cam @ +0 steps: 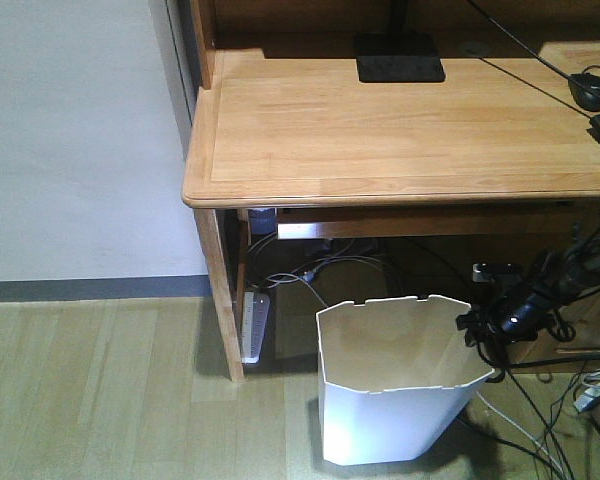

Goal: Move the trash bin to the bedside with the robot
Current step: 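Lower the right gripper down to the rim of the white trash bin, then close the right gripper on the bin rim and lift it slightly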

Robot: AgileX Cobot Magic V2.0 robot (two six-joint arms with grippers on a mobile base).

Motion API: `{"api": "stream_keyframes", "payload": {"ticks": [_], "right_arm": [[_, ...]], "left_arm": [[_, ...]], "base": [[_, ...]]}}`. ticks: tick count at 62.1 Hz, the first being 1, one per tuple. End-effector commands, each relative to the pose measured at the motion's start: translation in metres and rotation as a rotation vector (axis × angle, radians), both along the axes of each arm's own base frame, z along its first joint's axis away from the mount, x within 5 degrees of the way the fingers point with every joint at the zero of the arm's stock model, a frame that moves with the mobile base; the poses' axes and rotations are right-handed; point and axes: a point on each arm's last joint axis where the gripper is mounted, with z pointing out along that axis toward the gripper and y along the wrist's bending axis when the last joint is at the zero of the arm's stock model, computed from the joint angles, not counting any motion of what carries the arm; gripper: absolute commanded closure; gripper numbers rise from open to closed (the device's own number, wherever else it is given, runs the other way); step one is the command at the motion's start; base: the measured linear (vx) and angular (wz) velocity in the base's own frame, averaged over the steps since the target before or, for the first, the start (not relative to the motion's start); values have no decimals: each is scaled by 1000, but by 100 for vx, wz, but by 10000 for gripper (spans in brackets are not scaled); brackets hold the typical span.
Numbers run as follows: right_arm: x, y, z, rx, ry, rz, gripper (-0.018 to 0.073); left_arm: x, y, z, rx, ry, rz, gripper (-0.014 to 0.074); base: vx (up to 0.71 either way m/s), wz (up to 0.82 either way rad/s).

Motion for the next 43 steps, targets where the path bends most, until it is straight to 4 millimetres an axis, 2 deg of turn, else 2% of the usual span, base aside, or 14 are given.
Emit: {"api": "stream_keyframes", "payload": {"ticks": [1, 17, 29, 35, 43], "right_arm": [[27, 1, 16, -11, -81, 18, 63], [47, -2, -11, 22, -88, 1, 63], [53, -2, -33, 50, -65, -22, 87], [53, 0, -43, 72, -37, -30, 179], [52, 4, -48, 124, -5, 1, 449]], "left_arm": [[1, -1, -3, -12, -54, -16, 602], [1, -1, -3, -12, -54, -16, 602], [1, -1, -3, -12, -54, -16, 602], [1, -1, -3, -12, -54, -16, 602], [1, -1, -3, -12, -54, -16, 602]], "base": [[0, 0], [0, 0], [0, 0], [0, 0], [0, 0]]}}
